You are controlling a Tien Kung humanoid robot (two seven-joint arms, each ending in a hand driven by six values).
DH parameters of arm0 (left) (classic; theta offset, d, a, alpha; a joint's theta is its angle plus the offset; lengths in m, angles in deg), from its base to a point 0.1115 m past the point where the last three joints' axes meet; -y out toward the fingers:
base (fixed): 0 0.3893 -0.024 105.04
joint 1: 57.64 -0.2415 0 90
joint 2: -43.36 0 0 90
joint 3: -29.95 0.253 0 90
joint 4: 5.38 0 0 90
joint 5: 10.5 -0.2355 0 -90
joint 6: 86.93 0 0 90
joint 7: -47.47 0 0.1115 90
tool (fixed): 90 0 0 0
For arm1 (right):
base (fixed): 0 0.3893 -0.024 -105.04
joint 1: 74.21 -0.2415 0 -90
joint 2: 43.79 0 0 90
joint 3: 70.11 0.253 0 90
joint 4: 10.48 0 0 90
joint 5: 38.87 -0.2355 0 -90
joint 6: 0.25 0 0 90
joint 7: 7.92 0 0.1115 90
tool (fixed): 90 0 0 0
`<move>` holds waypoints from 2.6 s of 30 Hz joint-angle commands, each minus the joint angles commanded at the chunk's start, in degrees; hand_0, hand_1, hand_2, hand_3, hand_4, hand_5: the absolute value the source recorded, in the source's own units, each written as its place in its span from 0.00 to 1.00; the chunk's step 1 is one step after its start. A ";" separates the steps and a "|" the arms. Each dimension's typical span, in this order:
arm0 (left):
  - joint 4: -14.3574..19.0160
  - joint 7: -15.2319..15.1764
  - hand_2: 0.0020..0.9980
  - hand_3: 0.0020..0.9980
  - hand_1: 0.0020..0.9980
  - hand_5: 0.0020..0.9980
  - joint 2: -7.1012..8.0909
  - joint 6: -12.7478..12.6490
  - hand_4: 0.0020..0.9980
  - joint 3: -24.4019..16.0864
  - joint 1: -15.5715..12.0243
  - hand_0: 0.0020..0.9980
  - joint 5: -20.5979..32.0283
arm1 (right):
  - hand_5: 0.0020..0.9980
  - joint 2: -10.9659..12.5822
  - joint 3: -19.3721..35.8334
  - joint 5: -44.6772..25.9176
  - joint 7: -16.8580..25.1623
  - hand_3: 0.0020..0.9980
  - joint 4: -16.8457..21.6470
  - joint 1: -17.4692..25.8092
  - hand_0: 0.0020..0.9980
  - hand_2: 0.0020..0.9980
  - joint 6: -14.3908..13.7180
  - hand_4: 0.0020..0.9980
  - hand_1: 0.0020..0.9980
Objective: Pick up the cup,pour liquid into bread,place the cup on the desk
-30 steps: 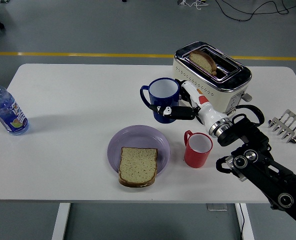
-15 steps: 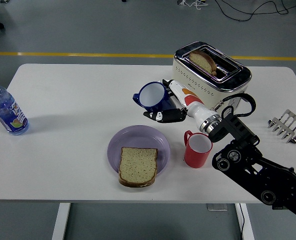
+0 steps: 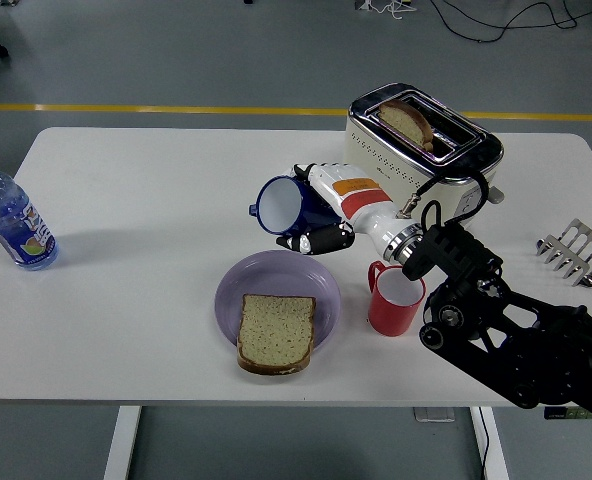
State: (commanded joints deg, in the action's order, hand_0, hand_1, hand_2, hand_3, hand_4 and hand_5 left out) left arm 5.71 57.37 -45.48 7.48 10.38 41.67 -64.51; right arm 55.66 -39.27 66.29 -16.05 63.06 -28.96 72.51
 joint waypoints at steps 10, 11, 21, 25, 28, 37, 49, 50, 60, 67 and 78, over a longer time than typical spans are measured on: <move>0.02 0.04 0.74 0.64 0.74 1.00 -0.02 0.09 0.40 0.13 0.00 0.67 0.14 | 0.02 0.88 -4.56 8.40 -0.22 0.55 -1.90 -3.59 0.39 0.51 -1.09 0.68 0.36; 0.02 0.05 0.74 0.64 0.74 1.00 -0.01 0.12 0.40 0.15 0.00 0.67 0.15 | 0.02 1.09 -5.37 9.02 -0.36 0.55 -2.16 -4.18 0.39 0.51 -1.46 0.68 0.36; 0.02 0.10 0.74 0.64 0.74 1.00 0.04 0.25 0.40 0.06 -0.06 0.67 0.24 | 0.00 2.50 -10.29 14.04 -1.83 0.56 -3.15 -7.12 0.43 0.53 -5.24 0.65 0.39; 0.01 0.11 0.74 0.64 0.74 1.00 0.01 0.24 0.40 0.13 -0.07 0.67 0.33 | 0.00 2.60 -11.73 15.60 -2.78 0.56 -3.31 -7.73 0.43 0.53 -6.31 0.65 0.39; 0.01 0.10 0.74 0.64 0.74 1.00 0.01 0.23 0.40 0.10 -0.05 0.67 0.29 | 0.00 2.71 -12.99 16.70 -3.79 0.56 -3.27 -8.21 0.44 0.53 -7.13 0.65 0.40; 0.00 0.06 0.74 0.64 0.74 1.00 -0.04 0.19 0.40 0.16 -0.12 0.67 0.35 | 0.00 2.62 -15.93 22.80 -9.87 0.56 -3.10 -9.51 0.46 0.54 -8.19 0.63 0.41; -0.01 0.04 0.74 0.64 0.74 1.00 -0.05 0.23 0.40 0.20 -0.12 0.67 0.32 | 0.00 2.53 -17.40 24.84 -13.67 0.57 -4.03 -9.53 0.47 0.54 -9.22 0.61 0.42; -0.01 0.03 0.74 0.64 0.74 1.00 -0.03 0.22 0.40 0.17 -0.14 0.67 0.28 | 0.00 2.62 -17.23 24.72 -13.63 0.57 -3.98 -9.45 0.47 0.54 -9.60 0.61 0.42; -0.01 0.06 0.74 0.63 0.74 1.00 -0.07 0.25 0.40 -0.06 -0.21 0.67 0.15 | 0.00 3.45 -14.01 14.99 -7.04 0.56 -3.45 -7.03 0.48 0.54 -15.88 0.63 0.41; -0.01 0.05 0.74 0.63 0.74 1.00 -0.03 0.25 0.40 -0.18 -0.20 0.67 -0.08 | 0.00 5.33 -10.04 2.93 -0.39 0.56 -1.21 -3.74 0.47 0.53 -19.63 0.66 0.40; 0.00 0.09 0.74 0.63 0.74 1.00 -0.06 0.15 0.40 -0.47 -0.61 0.67 -0.24 | 0.00 6.11 7.44 -15.99 -2.99 0.56 8.43 7.69 0.46 0.53 -12.07 0.66 0.39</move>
State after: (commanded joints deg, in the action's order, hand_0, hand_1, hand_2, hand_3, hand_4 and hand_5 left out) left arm 5.72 57.46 -45.54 7.63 9.91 41.06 -64.75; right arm 61.77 -31.83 50.31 -19.04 71.49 -21.26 60.44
